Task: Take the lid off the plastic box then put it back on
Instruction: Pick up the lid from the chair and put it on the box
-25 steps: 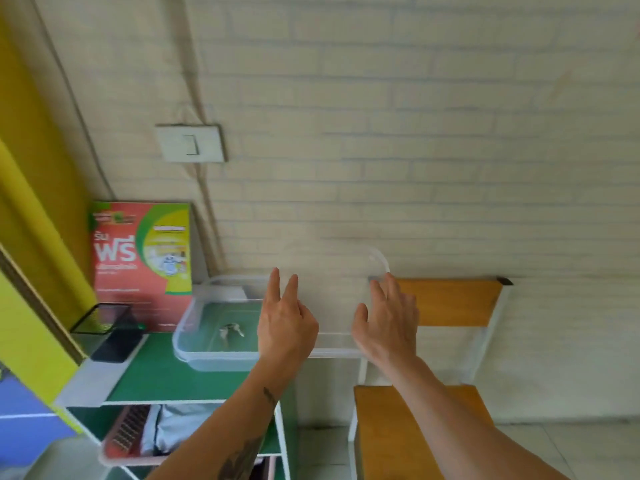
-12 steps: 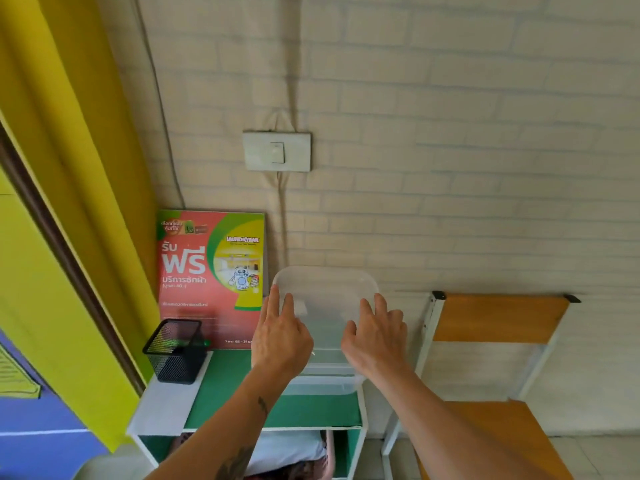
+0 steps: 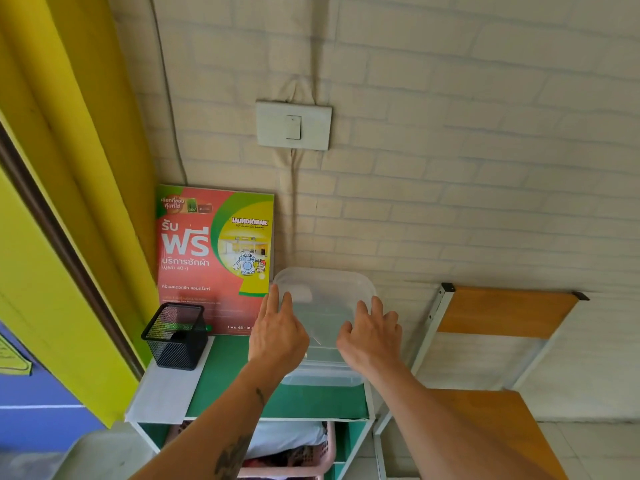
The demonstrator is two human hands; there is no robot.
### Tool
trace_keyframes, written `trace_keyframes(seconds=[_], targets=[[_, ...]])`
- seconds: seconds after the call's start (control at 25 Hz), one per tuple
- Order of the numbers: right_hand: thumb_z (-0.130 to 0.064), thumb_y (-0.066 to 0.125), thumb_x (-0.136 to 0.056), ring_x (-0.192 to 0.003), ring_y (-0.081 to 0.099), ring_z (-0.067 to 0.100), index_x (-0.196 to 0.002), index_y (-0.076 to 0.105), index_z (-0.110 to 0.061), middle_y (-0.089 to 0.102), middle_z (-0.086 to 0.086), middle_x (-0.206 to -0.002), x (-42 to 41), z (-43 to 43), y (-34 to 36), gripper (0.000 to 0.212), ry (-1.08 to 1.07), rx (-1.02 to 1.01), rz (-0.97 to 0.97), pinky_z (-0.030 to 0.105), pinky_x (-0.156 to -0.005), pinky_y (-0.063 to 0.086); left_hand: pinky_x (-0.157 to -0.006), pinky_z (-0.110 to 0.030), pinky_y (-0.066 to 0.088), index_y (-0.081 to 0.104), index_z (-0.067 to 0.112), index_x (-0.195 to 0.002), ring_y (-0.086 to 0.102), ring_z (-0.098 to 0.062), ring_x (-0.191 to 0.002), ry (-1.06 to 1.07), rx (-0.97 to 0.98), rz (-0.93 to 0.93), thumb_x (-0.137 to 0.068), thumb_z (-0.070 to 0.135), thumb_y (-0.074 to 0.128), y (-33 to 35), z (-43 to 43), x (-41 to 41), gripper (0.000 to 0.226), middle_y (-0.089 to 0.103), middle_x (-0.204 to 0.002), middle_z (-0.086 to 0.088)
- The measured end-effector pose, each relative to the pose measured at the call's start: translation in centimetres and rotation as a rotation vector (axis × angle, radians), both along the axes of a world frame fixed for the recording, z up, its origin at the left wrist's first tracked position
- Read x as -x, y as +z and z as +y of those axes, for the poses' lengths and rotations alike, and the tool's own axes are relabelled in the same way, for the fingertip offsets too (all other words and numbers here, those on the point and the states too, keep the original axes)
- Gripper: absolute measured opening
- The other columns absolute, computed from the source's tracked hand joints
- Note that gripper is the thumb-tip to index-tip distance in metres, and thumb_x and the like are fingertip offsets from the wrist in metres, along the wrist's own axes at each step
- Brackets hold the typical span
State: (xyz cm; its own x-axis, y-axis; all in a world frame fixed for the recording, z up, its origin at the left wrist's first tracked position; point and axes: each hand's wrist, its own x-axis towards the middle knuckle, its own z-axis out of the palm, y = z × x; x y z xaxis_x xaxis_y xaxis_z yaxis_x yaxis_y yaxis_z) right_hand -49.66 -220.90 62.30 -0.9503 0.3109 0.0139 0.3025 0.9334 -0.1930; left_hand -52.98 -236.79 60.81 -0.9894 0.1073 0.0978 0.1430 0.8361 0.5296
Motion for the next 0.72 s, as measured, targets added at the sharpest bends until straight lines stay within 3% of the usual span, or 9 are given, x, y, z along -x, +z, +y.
trace_keyframes(seconds=[0.52,0.72], targets=[[-0.044,0.036,-0.09,-0.119,0.04,0.036,-0.141,0.039,-0.016,0.025,0.011,-0.154,0.7,-0.3,-1.3,0.058,-0.017,-0.068,0.023,0.045,-0.096,0.04,-0.116,-0.042,0.029,0.025,0.012,-0.15,0.016,-0.03,-0.148,-0.001,0.009,-0.033,-0.094,0.021,0.036,-0.8,-0.4,0.1,0.059,0.007,-0.164,-0.01],[-0.045,0.037,-0.089,-0.116,0.04,0.035,-0.136,0.043,-0.015,0.028,0.011,-0.152,1.1,-0.2,-1.3,0.056,-0.009,-0.089,0.035,0.044,-0.093,0.041,-0.119,-0.04,0.02,0.019,0.011,-0.152,0.011,-0.03,-0.149,-0.038,0.004,-0.088,-0.094,0.022,0.035,-1.0,-0.8,0.7,0.061,0.002,-0.164,-0.011]])
